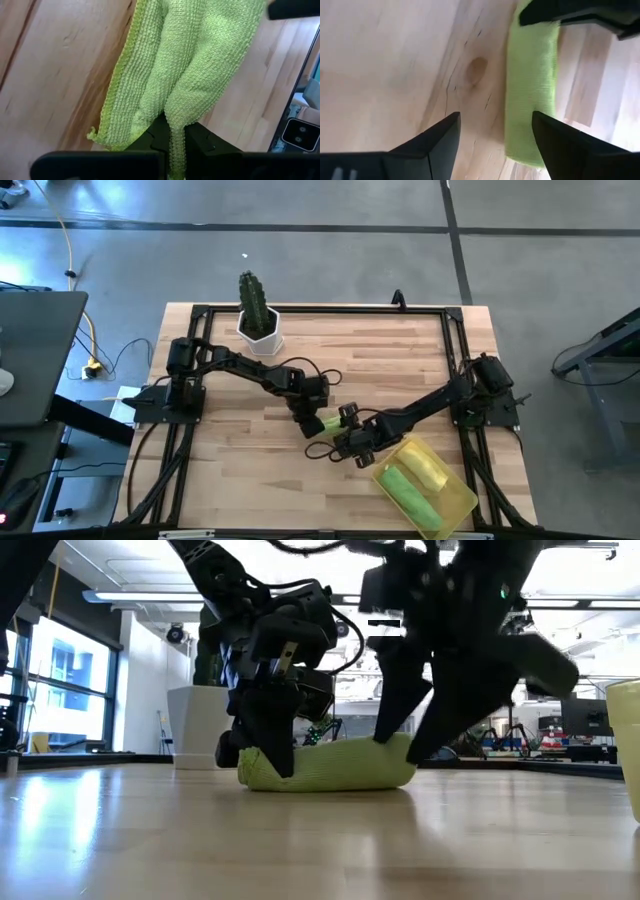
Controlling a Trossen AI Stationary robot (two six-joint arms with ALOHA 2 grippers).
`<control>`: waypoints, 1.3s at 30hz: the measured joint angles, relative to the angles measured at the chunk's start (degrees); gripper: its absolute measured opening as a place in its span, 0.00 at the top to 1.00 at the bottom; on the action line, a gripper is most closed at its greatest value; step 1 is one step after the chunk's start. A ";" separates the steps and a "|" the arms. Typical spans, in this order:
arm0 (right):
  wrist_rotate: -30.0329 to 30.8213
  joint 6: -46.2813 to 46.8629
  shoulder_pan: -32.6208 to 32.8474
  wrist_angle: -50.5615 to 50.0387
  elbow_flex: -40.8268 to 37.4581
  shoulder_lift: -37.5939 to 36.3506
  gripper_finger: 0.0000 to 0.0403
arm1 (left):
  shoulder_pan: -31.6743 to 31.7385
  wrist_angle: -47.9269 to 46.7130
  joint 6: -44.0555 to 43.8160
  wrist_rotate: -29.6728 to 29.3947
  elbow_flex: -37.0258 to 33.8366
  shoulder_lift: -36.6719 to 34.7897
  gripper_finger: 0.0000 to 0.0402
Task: Roll microfiber towels into tight, uniform cylinder then place into a basket
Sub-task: Roll the light green towel
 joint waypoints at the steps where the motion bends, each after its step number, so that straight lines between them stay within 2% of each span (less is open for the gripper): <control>1: 0.25 0.83 0.36 -1.28 0.96 -0.03 0.41 | 0.00 0.08 0.27 0.00 0.00 0.00 0.96; 13: 4.18 3.03 1.55 -1.18 0.91 -0.13 0.41 | 0.04 0.67 0.32 0.16 -0.02 0.00 0.96; 25: 3.61 3.05 2.50 2.11 0.91 0.25 0.41 | 0.07 1.44 0.33 -0.02 0.00 0.00 0.96; 36: 4.31 2.16 -0.24 2.48 0.86 3.26 0.41 | 0.04 1.60 0.33 0.12 0.00 0.00 0.96; 39: 6.33 0.39 -0.38 2.66 0.86 3.23 0.41 | 0.04 1.60 0.33 0.13 0.00 0.00 0.96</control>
